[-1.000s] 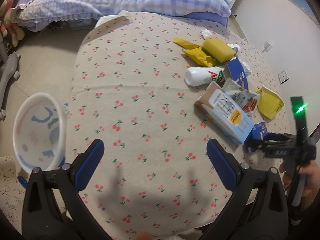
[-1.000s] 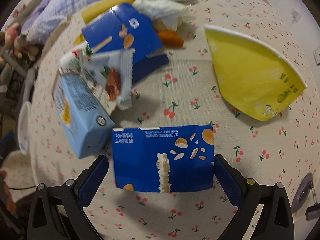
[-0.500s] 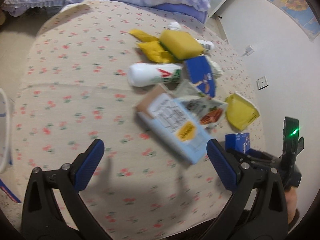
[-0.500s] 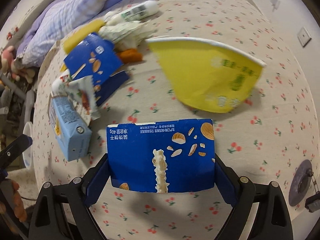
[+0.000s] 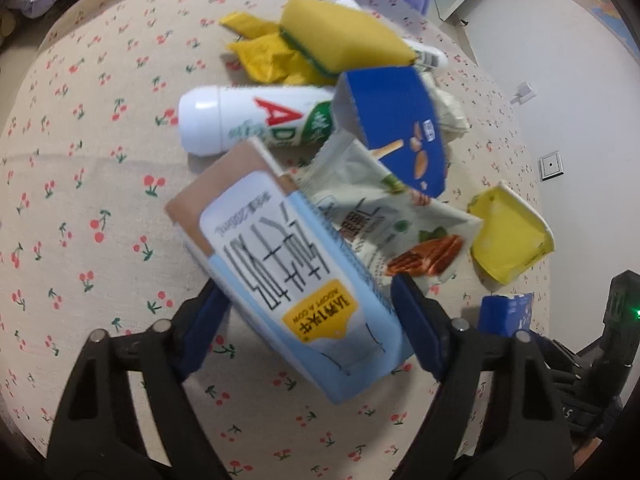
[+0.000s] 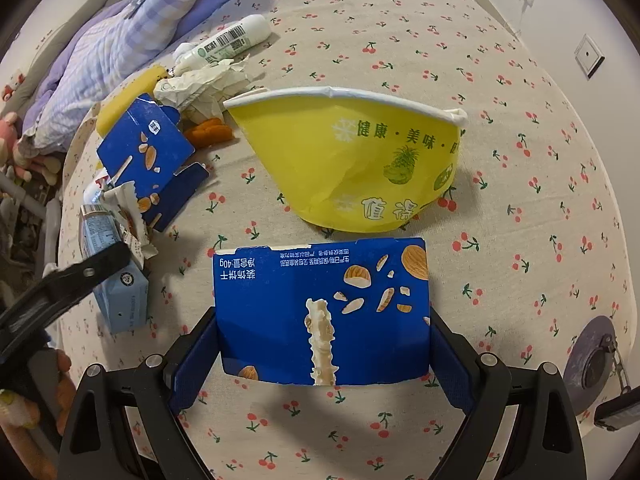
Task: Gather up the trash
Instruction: 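Grasp the blue cracker box with the right tool while the left tool grasps the light blue milk carton, then carry both items over the white bin and open both tools to drop them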
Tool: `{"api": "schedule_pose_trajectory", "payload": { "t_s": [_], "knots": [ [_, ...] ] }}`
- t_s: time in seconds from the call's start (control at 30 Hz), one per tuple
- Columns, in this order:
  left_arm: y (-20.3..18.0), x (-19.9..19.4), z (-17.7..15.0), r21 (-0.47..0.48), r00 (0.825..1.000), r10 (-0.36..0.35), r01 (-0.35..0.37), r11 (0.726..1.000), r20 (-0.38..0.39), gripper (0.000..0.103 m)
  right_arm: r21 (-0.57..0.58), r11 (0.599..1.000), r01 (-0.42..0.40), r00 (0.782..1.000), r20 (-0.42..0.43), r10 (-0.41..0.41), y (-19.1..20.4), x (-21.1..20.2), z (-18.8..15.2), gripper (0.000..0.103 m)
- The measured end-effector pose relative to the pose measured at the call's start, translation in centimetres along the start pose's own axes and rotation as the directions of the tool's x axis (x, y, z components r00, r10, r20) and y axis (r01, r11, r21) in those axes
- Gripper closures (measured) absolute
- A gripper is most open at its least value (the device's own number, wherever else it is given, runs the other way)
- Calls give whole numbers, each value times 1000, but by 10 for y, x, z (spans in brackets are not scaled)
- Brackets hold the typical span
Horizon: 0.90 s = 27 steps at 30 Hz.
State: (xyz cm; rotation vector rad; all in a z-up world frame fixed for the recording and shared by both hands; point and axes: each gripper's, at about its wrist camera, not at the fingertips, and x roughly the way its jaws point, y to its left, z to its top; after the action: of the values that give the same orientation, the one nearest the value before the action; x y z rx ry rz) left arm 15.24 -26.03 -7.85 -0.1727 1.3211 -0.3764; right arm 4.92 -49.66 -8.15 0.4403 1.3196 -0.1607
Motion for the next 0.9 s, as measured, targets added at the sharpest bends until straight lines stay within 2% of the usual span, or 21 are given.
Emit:
{"api": "schedule_pose_trajectory", "payload": {
  "t_s": [0.07, 0.13, 0.23, 0.53, 0.9],
  "knots": [
    [2, -4, -2, 10, 1000, 7, -7, 1000, 14, 25, 2, 1000, -2, 1000, 1, 2, 5, 3, 4, 8],
    [6, -9, -5, 39, 999, 22, -24, 999, 28, 32, 8, 1000, -9, 1000, 4, 9, 3, 0, 5, 8],
    [15, -17, -10, 54, 1000, 7, -9, 999, 26, 36, 15, 1000, -16, 1000, 15, 16, 12, -2, 6, 8],
    [56, -61, -25, 79, 998, -18, 14, 997, 53, 40, 4, 998, -59, 997, 51, 59, 29, -20, -2, 8],
    [140, -124, -37, -1, 986, 36, -36, 999, 160, 40, -103, 986, -132, 987, 82, 141, 139, -32, 2, 8]
  ]
}}
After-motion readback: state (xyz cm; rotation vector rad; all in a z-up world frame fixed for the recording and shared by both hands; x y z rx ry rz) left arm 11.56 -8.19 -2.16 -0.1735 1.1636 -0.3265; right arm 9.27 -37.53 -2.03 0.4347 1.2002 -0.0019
